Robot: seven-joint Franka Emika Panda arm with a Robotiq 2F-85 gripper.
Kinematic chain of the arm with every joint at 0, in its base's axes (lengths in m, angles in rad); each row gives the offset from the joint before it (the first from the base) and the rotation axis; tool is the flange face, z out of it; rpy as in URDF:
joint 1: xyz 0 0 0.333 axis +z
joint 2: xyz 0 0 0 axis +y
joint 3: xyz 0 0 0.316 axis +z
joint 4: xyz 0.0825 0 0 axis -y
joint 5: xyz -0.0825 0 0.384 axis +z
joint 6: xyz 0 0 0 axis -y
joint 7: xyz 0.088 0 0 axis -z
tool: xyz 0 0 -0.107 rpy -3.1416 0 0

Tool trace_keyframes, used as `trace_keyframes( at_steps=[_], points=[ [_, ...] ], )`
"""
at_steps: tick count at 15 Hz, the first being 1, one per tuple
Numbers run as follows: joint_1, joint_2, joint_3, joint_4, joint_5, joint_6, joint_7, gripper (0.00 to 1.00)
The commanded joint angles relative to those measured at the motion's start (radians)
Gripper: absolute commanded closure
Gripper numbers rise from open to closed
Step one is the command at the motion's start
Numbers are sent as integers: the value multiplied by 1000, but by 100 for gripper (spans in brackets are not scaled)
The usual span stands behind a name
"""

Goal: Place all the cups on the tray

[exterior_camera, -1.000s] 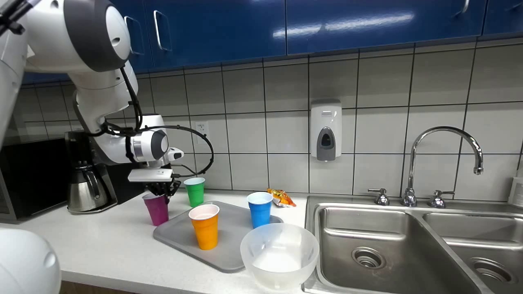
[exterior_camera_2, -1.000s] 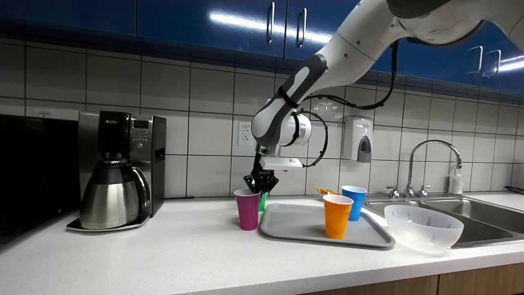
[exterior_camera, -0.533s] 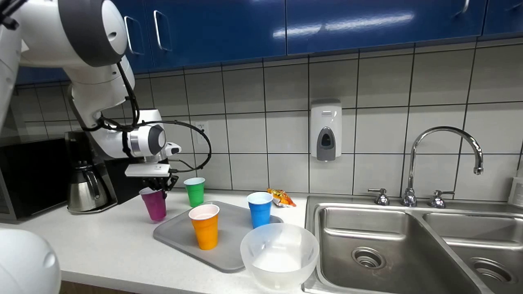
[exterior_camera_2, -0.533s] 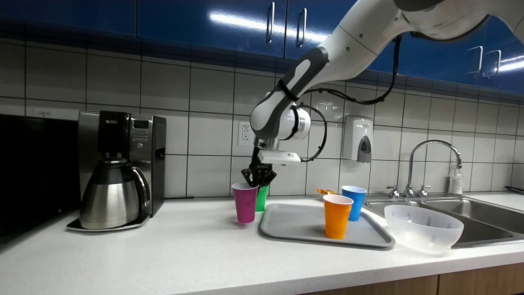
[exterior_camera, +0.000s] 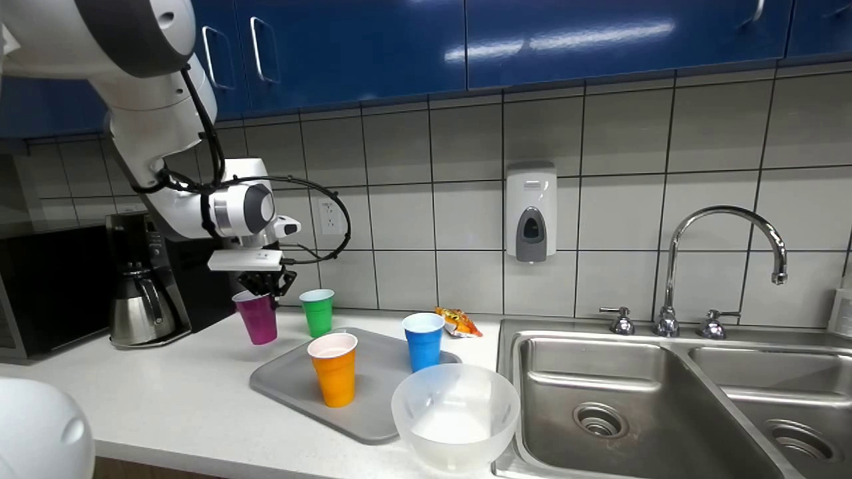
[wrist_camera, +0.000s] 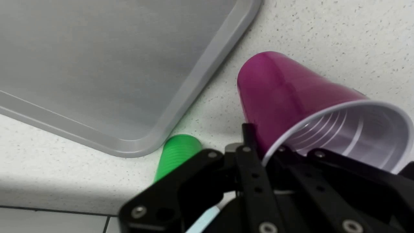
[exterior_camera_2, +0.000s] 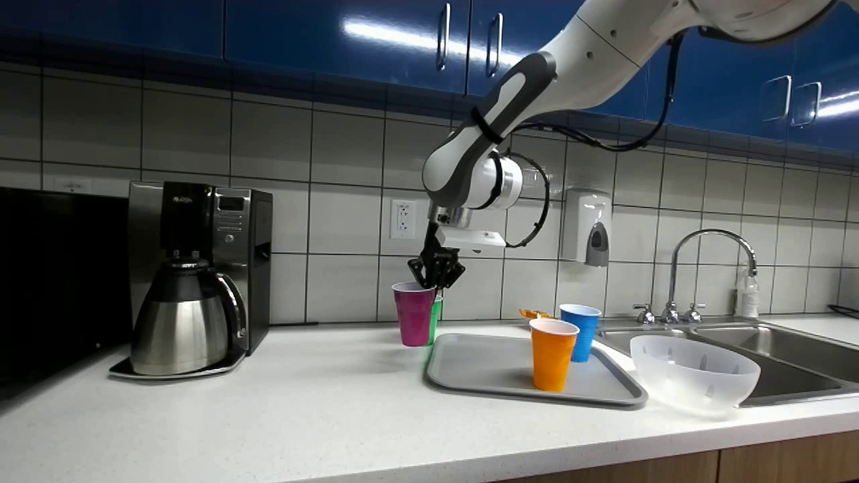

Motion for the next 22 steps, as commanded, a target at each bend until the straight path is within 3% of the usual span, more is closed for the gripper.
trace_keyframes(
  at_steps=[1, 7, 22],
  points=[
    [-46, -67, 13, -74, 21, -39, -45, 99],
    [-73, -79, -3, -138, 1, -51, -50, 99],
    [-75, -73, -23, -176, -7, -47, -41, 99]
  ],
)
